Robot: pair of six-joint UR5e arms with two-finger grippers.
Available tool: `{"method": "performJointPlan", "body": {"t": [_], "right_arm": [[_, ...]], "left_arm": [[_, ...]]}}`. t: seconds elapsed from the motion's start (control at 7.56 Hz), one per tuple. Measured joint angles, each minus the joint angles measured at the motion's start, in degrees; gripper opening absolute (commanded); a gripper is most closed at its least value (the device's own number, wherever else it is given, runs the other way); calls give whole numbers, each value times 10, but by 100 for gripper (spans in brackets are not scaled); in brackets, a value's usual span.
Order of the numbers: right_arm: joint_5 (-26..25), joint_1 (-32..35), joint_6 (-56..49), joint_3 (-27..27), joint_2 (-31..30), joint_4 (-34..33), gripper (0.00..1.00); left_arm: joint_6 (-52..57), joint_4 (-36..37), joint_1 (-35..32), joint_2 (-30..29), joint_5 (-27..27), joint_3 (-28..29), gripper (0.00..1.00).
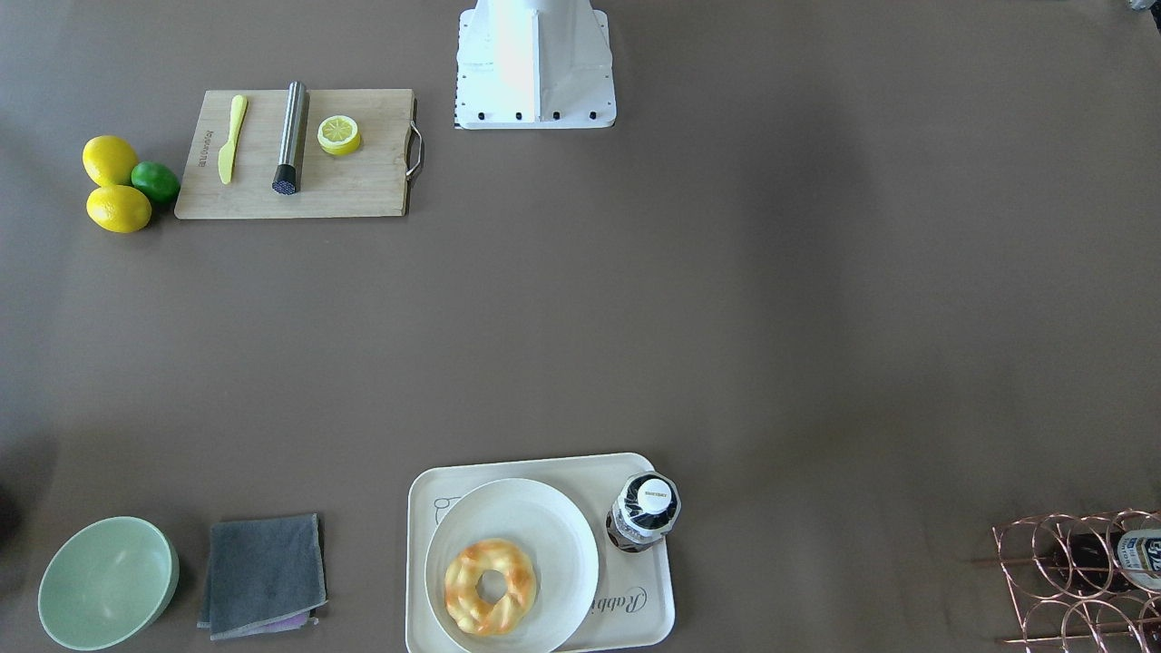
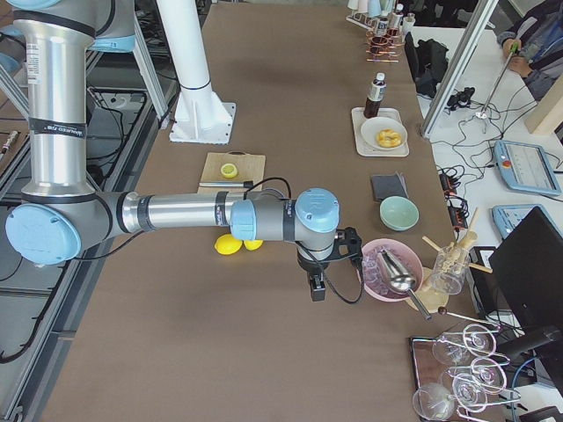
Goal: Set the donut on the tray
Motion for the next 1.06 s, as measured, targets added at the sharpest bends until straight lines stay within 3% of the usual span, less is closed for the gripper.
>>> {"method": "performJointPlan", "body": {"t": [1.06], "right_arm": [[5, 0, 4, 2, 2, 1, 100]], "left_arm": [[0, -15, -6, 6, 2, -9, 98]]}}
